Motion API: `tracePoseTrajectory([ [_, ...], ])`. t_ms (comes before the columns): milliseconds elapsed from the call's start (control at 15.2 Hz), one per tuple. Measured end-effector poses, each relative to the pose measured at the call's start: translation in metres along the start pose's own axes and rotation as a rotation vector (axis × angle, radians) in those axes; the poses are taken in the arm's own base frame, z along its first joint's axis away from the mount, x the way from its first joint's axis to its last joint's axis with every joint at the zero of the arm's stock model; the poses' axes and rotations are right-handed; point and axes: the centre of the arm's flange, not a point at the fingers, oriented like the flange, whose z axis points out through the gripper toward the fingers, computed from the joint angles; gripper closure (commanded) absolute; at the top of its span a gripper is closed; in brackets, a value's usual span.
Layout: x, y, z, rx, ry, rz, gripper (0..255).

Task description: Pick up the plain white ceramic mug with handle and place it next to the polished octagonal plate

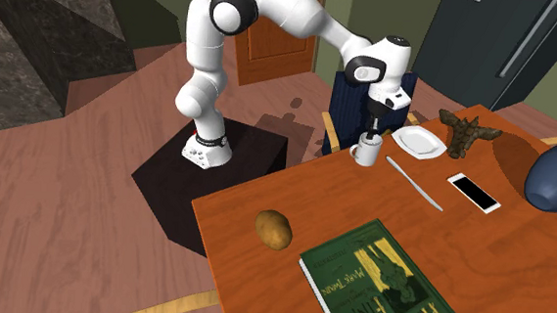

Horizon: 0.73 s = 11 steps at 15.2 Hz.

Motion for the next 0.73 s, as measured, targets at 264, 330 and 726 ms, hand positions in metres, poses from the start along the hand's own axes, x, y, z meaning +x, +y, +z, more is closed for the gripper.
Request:
tracePoseTrajectory([
  [264,0.0,0.0,0.0,0.0,0.0,0.0,0],
  [330,0.0,0.0,0.0,0.0,0.0,0.0,0],
  [726,0.0,-0.003,-0.016,0.0,0.001,0.0,0],
])
